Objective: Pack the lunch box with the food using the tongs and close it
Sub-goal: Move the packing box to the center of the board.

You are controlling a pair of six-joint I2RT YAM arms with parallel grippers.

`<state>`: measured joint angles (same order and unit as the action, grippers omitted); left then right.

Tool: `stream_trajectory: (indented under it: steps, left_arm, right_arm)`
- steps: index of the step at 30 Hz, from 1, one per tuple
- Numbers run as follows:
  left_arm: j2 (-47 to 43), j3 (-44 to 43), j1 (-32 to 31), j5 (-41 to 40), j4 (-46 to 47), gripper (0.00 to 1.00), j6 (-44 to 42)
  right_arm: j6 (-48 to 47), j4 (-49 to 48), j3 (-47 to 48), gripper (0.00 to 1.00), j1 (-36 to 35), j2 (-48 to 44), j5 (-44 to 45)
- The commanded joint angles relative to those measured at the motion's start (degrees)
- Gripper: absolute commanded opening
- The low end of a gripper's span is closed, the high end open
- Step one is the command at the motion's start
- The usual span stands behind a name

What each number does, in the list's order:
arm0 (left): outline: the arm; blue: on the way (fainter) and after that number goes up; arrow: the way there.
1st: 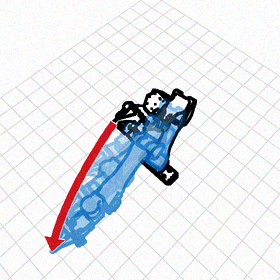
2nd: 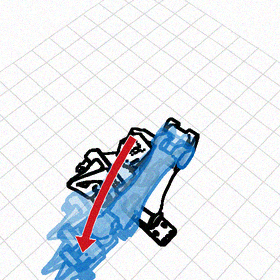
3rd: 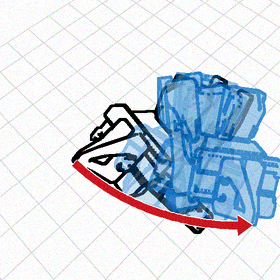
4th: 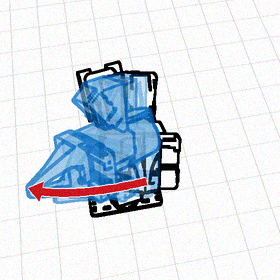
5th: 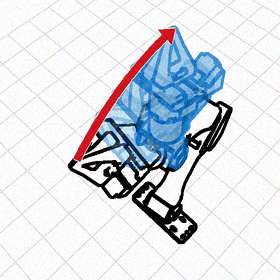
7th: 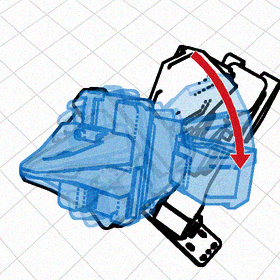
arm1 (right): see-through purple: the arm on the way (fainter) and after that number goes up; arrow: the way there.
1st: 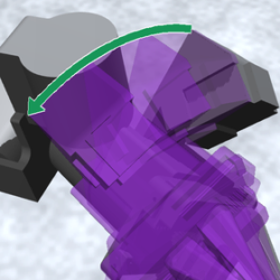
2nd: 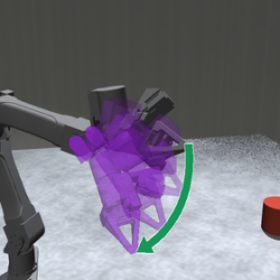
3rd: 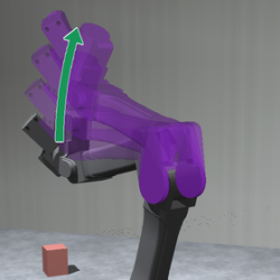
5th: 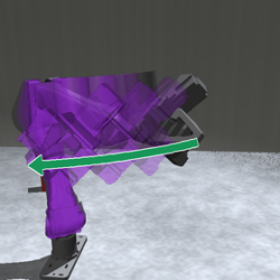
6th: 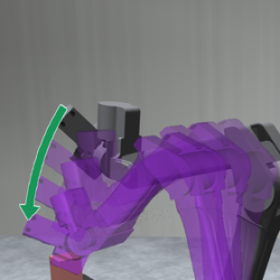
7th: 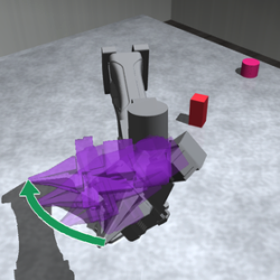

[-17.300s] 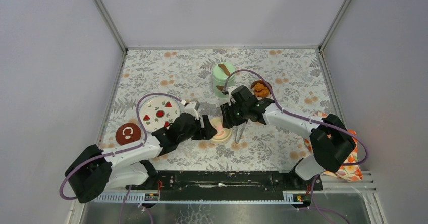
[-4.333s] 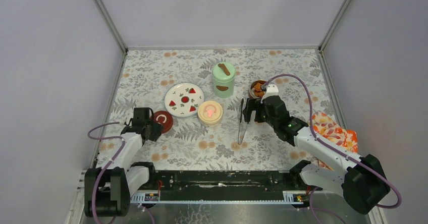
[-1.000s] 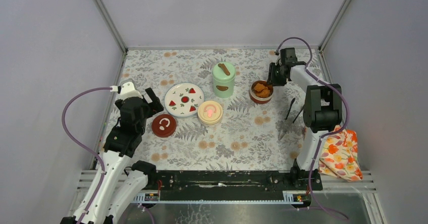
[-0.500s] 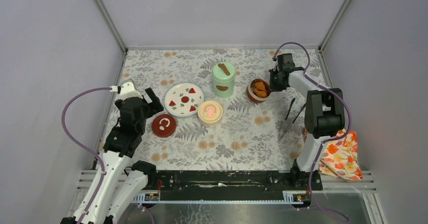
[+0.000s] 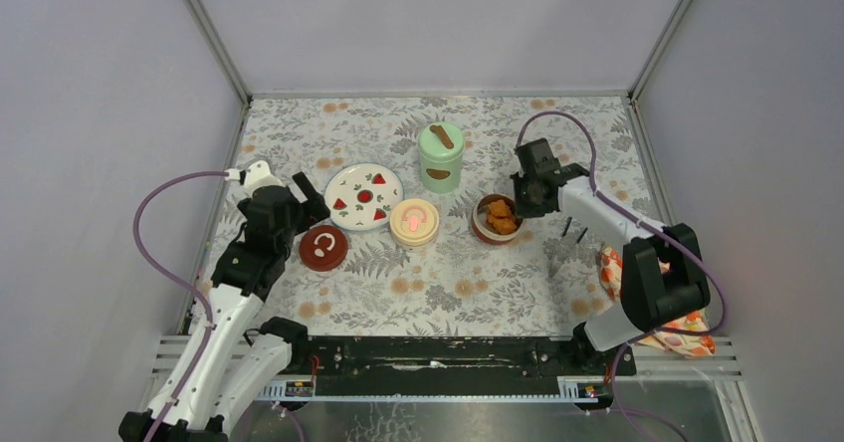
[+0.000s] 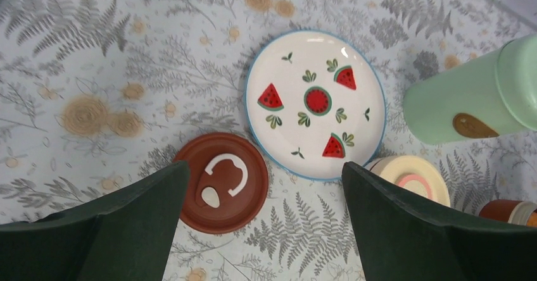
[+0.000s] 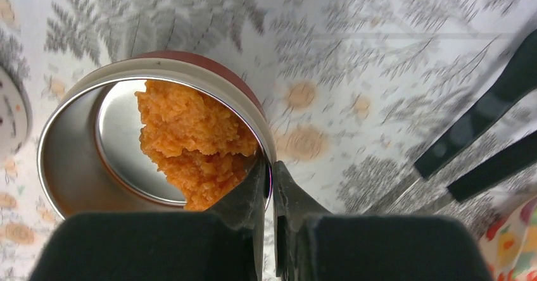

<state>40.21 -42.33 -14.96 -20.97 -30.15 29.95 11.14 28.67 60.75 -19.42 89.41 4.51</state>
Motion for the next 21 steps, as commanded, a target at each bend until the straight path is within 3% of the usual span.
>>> stream_trajectory:
  steps: [1,10,15,17,21]
  left_arm:
    - [3.83,0.85,-0.02,3.70,-2.83,0.98,6.12]
    - [4.28,5.25,1.18,2.63,-6.84,0.98,16.20]
    - [4.43,7.94,2.70,1.20,-8.73,0.98,21.39]
    - [5.05,9.63,3.50,2.05,-8.75,0.98,23.92]
    - [5.86,13.18,5.44,2.84,-8.26,0.97,28.04]
  right_arm:
    - [5.43,1.44,-4.22,0.01,-4.71,-6.30,2.29]
    - [8.58,-0.58,-8.82,0.02,-13.96,-7.78,4.33]
    - [8.86,-2.76,-9.75,0.08,-17.24,-6.44,3.66]
    - [8.76,-3.52,-9.78,0.13,-18.23,-6.75,2.91]
    - [8.03,-5.33,-10.21,0.34,-19.16,-10.23,1.53]
